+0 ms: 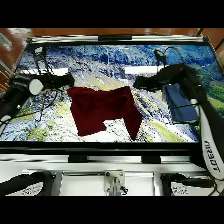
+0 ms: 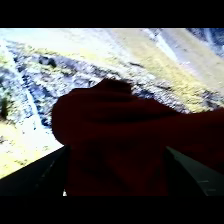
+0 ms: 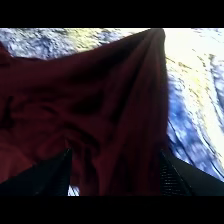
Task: Fold the shirts.
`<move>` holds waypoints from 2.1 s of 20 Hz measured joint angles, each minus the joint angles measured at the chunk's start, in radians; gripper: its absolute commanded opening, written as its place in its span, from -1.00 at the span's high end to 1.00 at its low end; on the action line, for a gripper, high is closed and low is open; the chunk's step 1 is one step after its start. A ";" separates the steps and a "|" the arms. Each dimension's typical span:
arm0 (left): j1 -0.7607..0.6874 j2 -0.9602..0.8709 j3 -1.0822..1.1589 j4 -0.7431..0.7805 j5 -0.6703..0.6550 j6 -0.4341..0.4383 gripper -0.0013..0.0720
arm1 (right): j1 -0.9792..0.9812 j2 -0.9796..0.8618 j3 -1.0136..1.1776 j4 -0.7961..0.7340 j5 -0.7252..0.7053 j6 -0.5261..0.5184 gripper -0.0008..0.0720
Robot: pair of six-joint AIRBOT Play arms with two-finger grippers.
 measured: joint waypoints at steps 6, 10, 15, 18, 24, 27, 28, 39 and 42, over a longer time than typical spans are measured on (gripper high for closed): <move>0.156 -0.010 -0.049 -0.175 -0.328 0.226 -0.47 | -0.153 0.156 -0.117 -0.135 -0.283 -0.008 -0.77; 0.223 -0.025 -0.212 -0.373 -0.301 0.333 -0.69 | -0.208 0.219 -0.286 -0.104 -0.330 -0.020 -0.77; 0.247 -0.097 -0.306 -0.578 -0.228 0.463 -0.68 | -0.224 0.238 -0.370 -0.033 -0.308 -0.036 -0.77; 0.250 -0.145 -0.321 -0.642 -0.202 0.500 -0.64 | -0.227 0.241 -0.383 -0.017 -0.298 -0.040 -0.77; 0.252 -0.195 -0.329 -0.752 -0.154 0.563 0.11 | -0.228 0.243 -0.397 -0.002 -0.286 -0.032 -0.77; 0.252 -0.212 -0.330 -0.811 -0.137 0.579 0.07 | -0.228 0.243 -0.457 0.033 -0.241 -0.021 -0.77; 0.252 -0.217 -0.330 -0.823 -0.132 0.581 0.07 | -0.228 0.243 -0.490 0.051 -0.227 -0.018 -0.77; 0.378 -0.220 -0.224 -0.744 -0.323 0.581 -0.83 | -0.228 0.243 -0.631 0.114 -0.156 -0.047 -0.77; 0.341 -0.253 -0.222 -0.729 -0.291 0.558 -0.83 | -0.228 0.243 -0.635 0.116 -0.141 -0.049 -0.77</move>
